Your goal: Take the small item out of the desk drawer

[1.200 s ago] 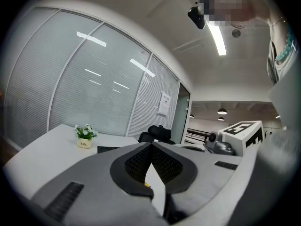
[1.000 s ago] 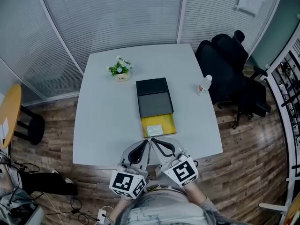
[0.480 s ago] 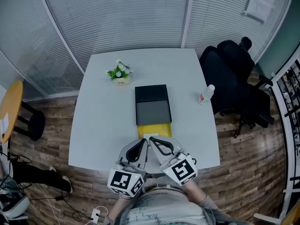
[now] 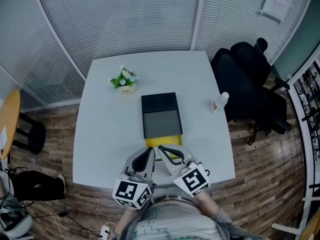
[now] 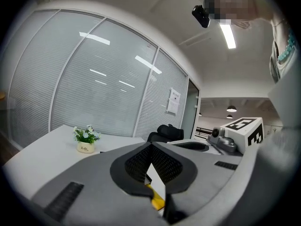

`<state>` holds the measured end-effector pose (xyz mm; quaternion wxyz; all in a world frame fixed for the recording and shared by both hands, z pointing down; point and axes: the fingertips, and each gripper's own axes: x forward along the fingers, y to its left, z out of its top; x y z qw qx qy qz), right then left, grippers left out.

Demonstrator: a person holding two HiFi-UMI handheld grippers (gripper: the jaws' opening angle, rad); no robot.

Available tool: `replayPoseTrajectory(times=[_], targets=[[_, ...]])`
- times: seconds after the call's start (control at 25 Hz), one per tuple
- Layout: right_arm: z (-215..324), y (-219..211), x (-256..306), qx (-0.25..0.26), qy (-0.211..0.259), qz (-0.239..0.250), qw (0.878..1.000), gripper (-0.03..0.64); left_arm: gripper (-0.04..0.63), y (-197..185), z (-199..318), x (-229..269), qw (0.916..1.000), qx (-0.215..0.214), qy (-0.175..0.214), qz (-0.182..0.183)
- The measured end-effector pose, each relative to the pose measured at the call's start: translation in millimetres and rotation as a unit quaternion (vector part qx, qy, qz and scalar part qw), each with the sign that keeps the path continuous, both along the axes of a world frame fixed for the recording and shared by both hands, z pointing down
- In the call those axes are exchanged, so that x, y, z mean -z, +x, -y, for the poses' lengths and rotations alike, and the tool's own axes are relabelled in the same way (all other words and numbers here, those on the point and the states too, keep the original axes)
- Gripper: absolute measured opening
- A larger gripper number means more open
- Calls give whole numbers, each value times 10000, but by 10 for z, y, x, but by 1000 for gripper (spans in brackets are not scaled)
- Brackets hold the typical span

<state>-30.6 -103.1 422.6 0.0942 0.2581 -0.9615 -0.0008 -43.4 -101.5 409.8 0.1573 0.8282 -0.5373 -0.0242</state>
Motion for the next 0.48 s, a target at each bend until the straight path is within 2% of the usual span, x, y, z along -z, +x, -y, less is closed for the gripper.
replayPoseTrajectory(times=[0.24, 0.48], targets=[[125, -80, 76, -465, -54, 114, 9988, 0, -3, -113, 131, 57, 9991, -413, -5, 73], [164, -244, -8, -530, -11, 11, 9986, 0, -3, -266, 125, -13, 9983, -568, -117, 32]])
